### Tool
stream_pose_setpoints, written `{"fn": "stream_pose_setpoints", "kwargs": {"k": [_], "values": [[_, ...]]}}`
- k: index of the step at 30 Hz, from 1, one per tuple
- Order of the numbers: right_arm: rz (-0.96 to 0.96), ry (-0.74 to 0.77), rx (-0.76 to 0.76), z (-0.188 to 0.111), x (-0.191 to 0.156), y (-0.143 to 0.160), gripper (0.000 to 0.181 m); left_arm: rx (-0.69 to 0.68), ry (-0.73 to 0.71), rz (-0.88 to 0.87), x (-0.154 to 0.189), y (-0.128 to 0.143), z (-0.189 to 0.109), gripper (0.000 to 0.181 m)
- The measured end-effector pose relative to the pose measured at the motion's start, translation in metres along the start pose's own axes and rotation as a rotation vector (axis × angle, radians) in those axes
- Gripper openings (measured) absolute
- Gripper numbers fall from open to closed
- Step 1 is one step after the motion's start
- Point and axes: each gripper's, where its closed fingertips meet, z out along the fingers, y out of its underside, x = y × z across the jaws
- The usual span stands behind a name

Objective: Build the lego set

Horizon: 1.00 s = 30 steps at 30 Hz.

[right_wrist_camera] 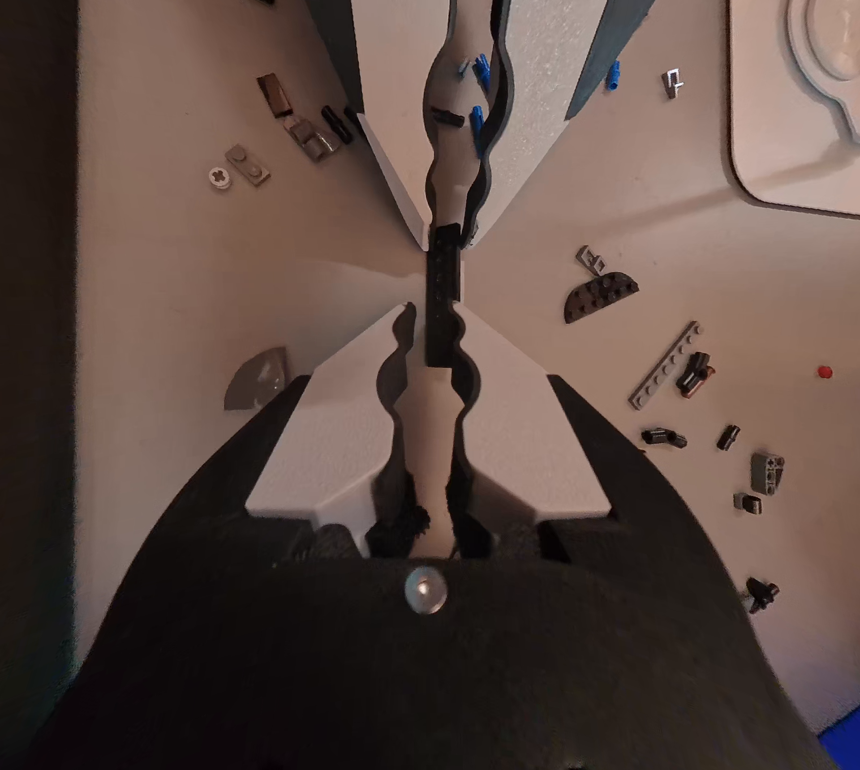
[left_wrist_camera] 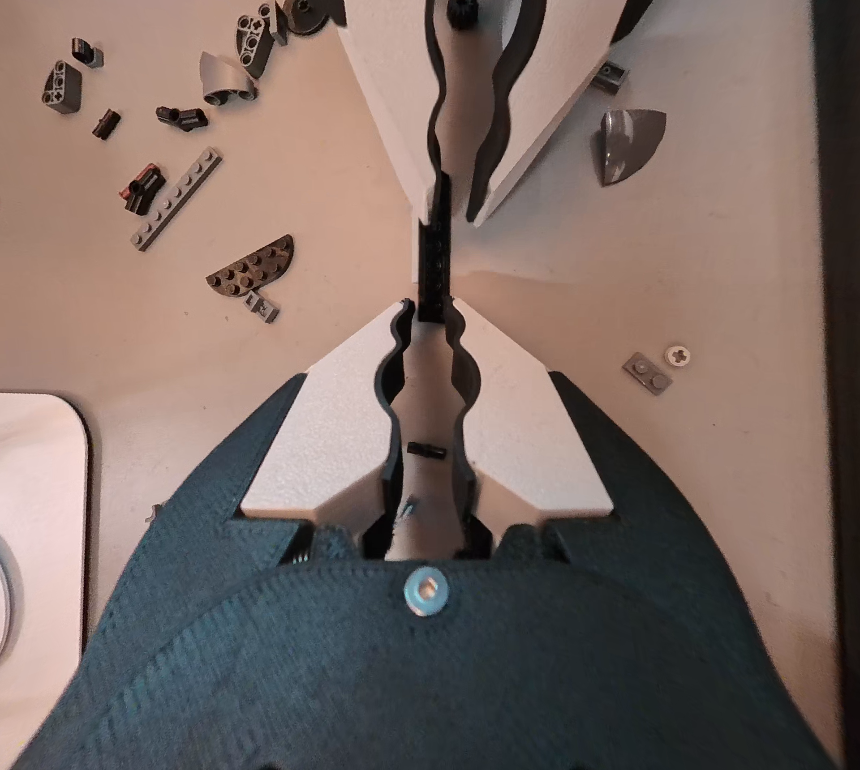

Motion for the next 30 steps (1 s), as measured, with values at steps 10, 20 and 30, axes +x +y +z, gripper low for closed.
{"fn": "stream_pose_setpoints", "kwargs": {"k": [10,20,30], "values": [[0.009,-0.025,0.019,0.001,-0.004,-0.003,0.006,-0.012,-0.015,0.002,-0.001,0.0,0.002,0.01],[0.008,-0.003,0.003,0.001,-0.001,-0.002,0.001,-0.028,0.0,-0.015,-0.003,0.006,-0.003,0.017],[0.027,-0.013,0.072,-0.006,0.0,-0.009,0.001,0.021,0.061,-0.087,-0.004,0.014,-0.019,0.018]]}}
